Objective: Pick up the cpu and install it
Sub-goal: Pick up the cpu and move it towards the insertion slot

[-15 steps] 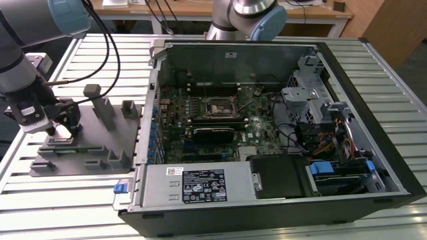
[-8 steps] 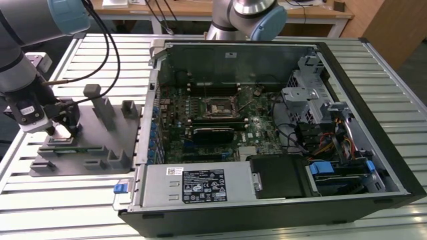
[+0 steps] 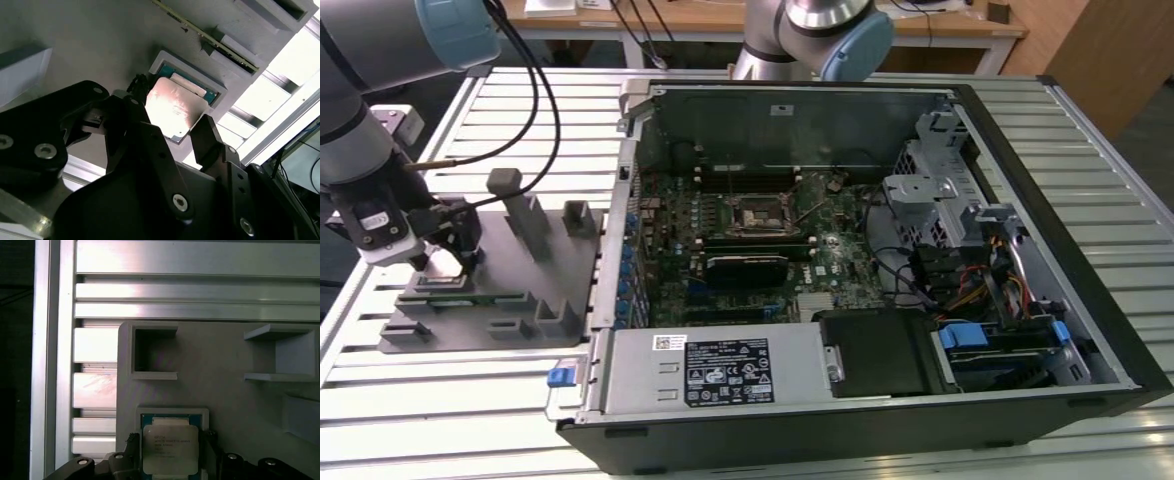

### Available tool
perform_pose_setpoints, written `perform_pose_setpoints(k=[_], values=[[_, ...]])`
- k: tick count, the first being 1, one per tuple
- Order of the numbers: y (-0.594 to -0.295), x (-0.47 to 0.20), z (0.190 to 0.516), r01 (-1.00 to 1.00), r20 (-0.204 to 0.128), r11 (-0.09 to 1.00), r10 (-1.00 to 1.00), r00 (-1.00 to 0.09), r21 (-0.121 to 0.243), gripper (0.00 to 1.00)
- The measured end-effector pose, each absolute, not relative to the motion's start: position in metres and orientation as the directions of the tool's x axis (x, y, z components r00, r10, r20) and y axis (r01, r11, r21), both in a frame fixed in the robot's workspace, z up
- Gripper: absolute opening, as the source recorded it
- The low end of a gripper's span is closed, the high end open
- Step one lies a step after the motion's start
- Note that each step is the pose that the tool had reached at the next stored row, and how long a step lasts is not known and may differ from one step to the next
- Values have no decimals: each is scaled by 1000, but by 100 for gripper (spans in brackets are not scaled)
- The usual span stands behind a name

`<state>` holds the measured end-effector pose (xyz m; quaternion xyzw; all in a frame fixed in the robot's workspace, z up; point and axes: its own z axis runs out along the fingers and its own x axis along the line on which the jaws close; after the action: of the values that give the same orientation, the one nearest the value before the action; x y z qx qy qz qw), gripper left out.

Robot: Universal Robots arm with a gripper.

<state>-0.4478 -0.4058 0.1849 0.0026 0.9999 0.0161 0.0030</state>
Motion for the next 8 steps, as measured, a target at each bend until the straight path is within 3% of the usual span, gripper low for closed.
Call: perform_pose_setpoints(k=[1, 8], values=[[-406, -448, 185, 5, -6, 999, 5, -1000, 32, 62], [-406, -452, 185, 5, -7, 999, 5, -1000, 33, 62]])
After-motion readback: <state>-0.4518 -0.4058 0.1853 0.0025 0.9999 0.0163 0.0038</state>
